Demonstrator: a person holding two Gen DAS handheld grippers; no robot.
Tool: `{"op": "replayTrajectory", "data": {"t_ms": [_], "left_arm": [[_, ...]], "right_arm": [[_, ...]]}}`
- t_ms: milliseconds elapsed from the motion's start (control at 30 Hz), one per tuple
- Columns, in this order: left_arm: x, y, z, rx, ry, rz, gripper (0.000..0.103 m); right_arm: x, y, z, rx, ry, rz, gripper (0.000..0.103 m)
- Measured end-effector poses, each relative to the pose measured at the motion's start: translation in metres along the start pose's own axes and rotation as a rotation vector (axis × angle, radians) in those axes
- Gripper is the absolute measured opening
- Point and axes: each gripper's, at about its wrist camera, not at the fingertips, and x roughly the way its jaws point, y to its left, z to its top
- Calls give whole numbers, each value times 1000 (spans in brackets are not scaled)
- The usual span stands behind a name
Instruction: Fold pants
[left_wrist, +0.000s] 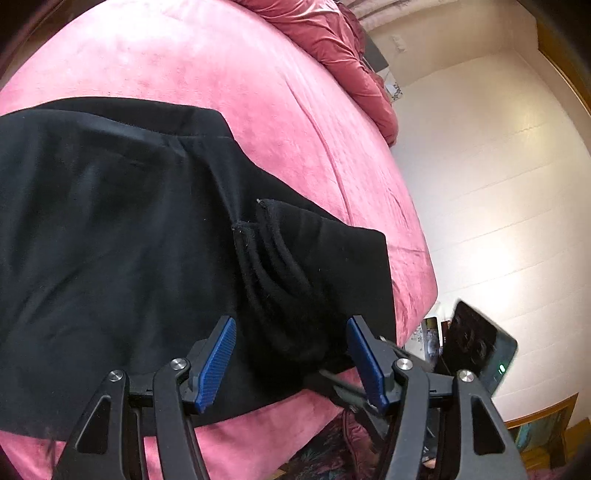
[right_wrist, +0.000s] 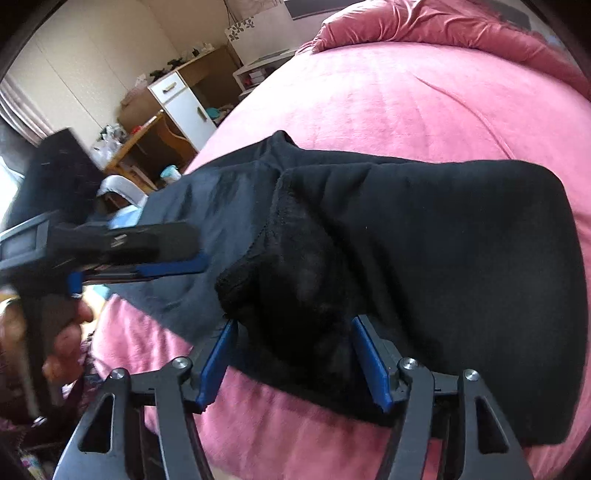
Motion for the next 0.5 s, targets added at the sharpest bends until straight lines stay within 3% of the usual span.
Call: {"op": "replayTrajectory", "data": {"t_ms": [100, 200, 367, 500], "left_arm": [[5, -4, 2, -12, 16, -18, 64], [11, -7, 5, -17, 34, -19, 65], [40, -12, 3, -24, 95, 1, 65], [49, -16, 0, -19, 112, -1, 61]], "right_arm": [[-21, -10, -10, 22, -3, 22, 71], [-44, -19, -24, 45, -17, -10, 71], [-86, -56, -56, 166, -51, -123, 71], [-112, -87, -82, 244, -60, -268, 71]]}}
